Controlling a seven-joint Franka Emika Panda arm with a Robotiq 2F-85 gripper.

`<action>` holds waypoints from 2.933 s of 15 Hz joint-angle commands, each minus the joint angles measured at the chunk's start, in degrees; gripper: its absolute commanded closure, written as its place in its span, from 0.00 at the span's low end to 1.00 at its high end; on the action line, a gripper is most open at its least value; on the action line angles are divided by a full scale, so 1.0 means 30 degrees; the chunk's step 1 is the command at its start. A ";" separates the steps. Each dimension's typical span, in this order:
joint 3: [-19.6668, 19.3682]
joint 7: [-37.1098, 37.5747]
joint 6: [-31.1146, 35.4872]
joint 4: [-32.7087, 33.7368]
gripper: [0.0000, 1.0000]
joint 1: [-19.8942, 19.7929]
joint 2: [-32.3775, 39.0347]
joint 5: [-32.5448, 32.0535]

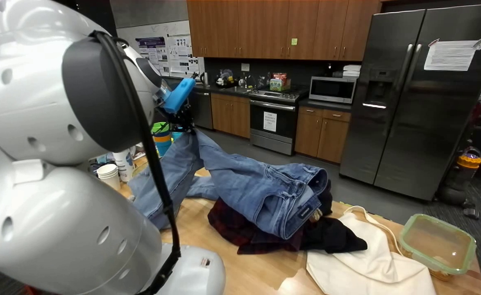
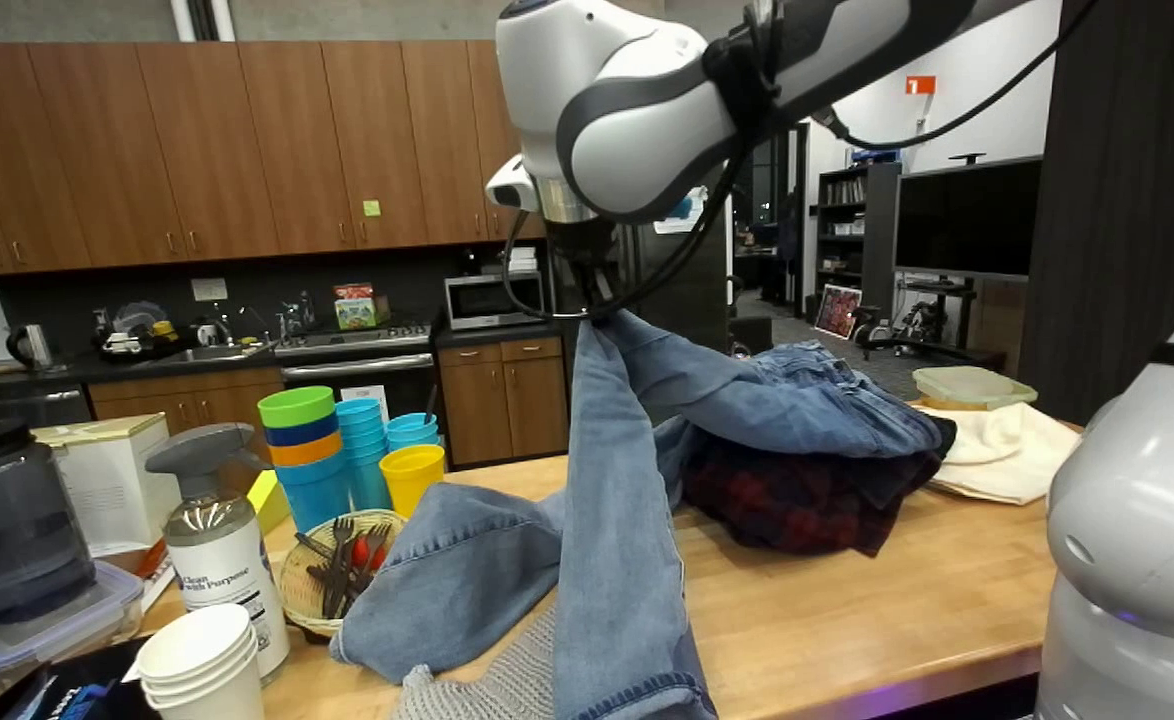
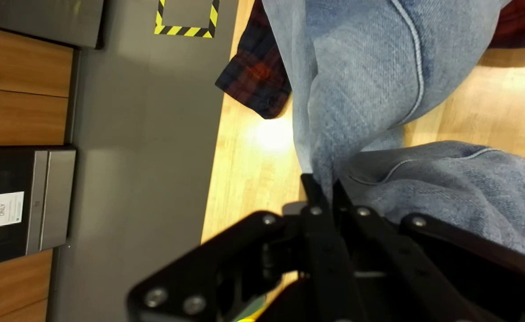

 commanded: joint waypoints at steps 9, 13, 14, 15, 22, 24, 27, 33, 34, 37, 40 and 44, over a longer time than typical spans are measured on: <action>0.0518 0.0095 -0.0162 0.2508 0.99 -0.0256 0.1578 -0.0191; 0.0190 0.0009 -0.0146 0.2222 0.68 -0.0459 0.1252 0.0044; 0.0116 -0.0022 -0.0123 0.2135 0.64 -0.0511 0.1189 0.0059; 0.0046 -0.0024 -0.0096 0.2050 0.59 -0.0561 0.1124 0.0079; 0.0014 -0.0375 -0.0196 0.0836 0.11 -0.0342 0.0420 0.0064; 0.0186 -0.0846 -0.0470 0.0023 0.01 0.0045 -0.0121 0.0212; 0.0333 -0.1433 -0.1371 -0.1420 0.00 0.0878 -0.1163 0.0758; 0.0207 -0.1278 -0.4142 -0.3600 0.00 0.2602 -0.3308 0.2661; 0.0188 -0.1119 -0.4771 -0.3801 0.00 0.2861 -0.3491 0.3039; 0.0160 -0.0728 -0.6229 -0.4556 0.00 0.3610 -0.3583 0.4291; 0.0037 -0.0620 -0.6202 -0.5573 0.00 0.4425 -0.3320 0.5557; 0.0168 -0.0269 -0.4215 -0.7214 0.00 0.5433 -0.3254 0.6111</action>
